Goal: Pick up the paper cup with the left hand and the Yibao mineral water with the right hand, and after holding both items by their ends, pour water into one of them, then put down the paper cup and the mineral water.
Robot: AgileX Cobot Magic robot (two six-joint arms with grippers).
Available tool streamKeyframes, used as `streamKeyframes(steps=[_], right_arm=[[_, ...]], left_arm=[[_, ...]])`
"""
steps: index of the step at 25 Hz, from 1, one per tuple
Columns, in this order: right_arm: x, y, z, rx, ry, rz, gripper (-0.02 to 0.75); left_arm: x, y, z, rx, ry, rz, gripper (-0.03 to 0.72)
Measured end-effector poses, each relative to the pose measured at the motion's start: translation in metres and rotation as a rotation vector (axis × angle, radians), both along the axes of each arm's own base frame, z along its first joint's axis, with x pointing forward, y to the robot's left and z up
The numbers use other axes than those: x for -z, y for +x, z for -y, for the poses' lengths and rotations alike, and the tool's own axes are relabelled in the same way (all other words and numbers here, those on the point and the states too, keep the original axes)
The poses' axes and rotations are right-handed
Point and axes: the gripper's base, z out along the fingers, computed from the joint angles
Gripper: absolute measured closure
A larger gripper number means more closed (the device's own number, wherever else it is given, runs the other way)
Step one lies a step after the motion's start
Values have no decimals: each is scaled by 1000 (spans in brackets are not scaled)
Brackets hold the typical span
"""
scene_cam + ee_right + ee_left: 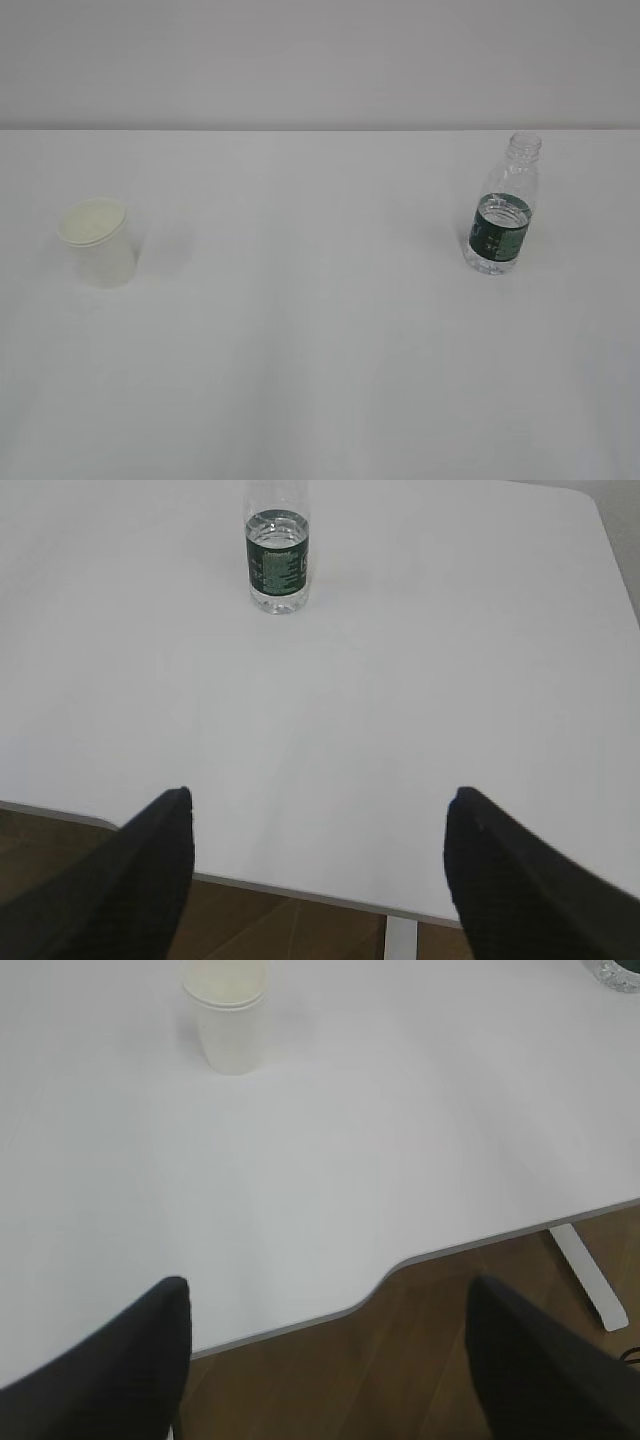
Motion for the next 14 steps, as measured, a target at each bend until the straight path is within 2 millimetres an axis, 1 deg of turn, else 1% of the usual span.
streamKeyframes(steps=[14], right_arm=[[0, 0, 0, 0, 0, 2, 146]], left_arm=[[0, 0, 0, 0, 0, 0, 95]])
